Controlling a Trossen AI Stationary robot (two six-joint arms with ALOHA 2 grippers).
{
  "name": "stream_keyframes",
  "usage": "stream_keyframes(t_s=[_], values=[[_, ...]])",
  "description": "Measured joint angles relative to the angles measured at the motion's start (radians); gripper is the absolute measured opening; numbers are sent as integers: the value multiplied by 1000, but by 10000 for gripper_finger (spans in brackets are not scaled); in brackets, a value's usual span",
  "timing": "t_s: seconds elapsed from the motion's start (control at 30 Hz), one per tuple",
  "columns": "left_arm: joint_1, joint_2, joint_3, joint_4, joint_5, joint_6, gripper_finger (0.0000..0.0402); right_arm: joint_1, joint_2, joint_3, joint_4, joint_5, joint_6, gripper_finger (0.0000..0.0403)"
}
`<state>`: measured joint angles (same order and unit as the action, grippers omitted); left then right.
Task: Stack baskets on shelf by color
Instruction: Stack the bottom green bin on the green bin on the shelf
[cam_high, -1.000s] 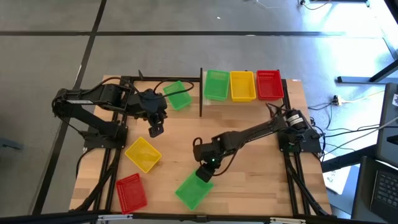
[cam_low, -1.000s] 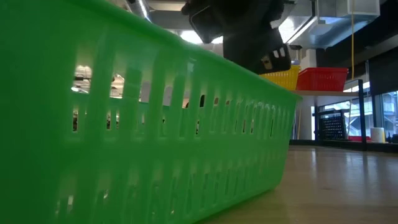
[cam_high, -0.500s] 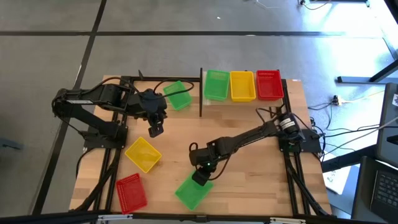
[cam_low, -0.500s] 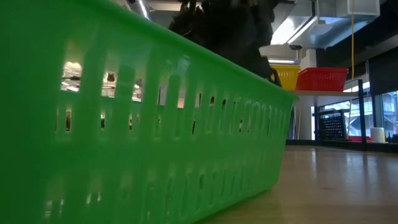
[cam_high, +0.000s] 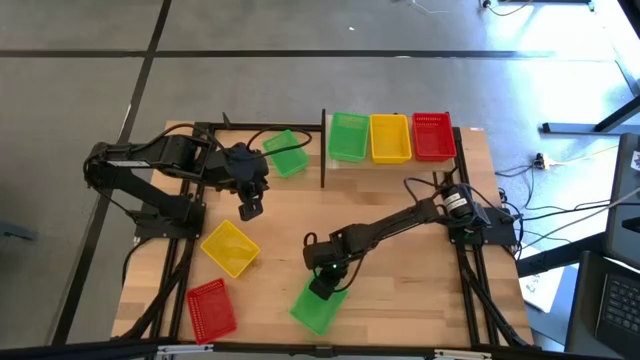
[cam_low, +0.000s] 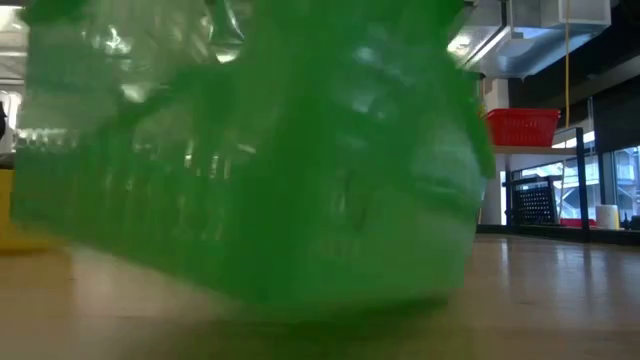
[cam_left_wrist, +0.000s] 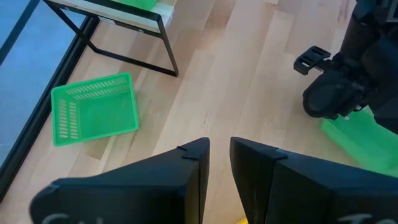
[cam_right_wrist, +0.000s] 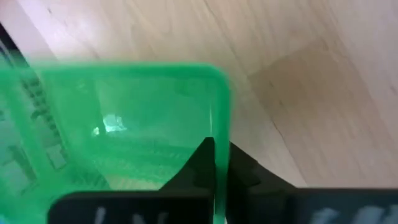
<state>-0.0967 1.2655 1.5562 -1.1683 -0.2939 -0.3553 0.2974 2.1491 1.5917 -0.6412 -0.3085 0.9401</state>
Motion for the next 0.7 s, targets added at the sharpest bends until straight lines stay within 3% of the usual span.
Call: stream_keyframes(t_s=[0.17, 0.3, 0.7], values=[[0, 0, 0, -1, 0, 0, 55, -6, -20, 29, -57, -42, -28, 3], [0, 0, 0, -4, 0, 0, 55, -7, -33, 140, -224, -10, -92, 2], [-32, 0, 0, -7, 0, 1, 55, -52, -36, 620, -847, 354, -227, 1]])
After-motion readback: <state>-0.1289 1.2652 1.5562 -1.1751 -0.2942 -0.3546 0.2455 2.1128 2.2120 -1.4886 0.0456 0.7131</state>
